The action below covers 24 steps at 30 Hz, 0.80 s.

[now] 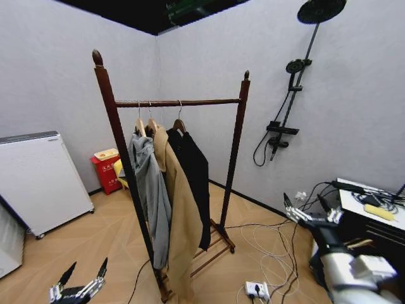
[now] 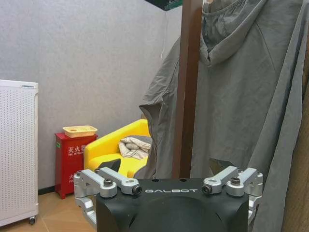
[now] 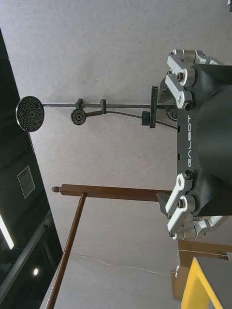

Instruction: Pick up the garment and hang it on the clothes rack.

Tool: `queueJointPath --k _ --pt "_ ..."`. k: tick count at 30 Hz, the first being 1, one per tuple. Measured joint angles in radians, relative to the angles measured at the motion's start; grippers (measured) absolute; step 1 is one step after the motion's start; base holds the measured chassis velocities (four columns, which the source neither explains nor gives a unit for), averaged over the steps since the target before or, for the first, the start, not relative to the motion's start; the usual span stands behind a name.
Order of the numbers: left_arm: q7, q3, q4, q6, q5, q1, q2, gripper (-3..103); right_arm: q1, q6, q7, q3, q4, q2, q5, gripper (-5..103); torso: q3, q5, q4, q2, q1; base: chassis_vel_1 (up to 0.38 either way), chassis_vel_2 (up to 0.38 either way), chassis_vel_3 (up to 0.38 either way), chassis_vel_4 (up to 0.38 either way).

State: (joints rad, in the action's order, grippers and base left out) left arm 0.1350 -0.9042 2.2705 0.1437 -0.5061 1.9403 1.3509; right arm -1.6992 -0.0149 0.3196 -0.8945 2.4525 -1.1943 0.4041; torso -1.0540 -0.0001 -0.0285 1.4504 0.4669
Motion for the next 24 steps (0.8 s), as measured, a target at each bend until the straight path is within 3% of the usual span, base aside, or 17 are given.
queueJointPath --k 24 --pt "0.000 0.000 0.000 0.000 0.000 0.000 0.000 100 0.015 -0.002 -0.002 0.022 -0.012 -0.006 -0.005 100 0.000 0.0003 0.0000 0.000 0.000 -0.006 -0.006 -0.007 -0.007"
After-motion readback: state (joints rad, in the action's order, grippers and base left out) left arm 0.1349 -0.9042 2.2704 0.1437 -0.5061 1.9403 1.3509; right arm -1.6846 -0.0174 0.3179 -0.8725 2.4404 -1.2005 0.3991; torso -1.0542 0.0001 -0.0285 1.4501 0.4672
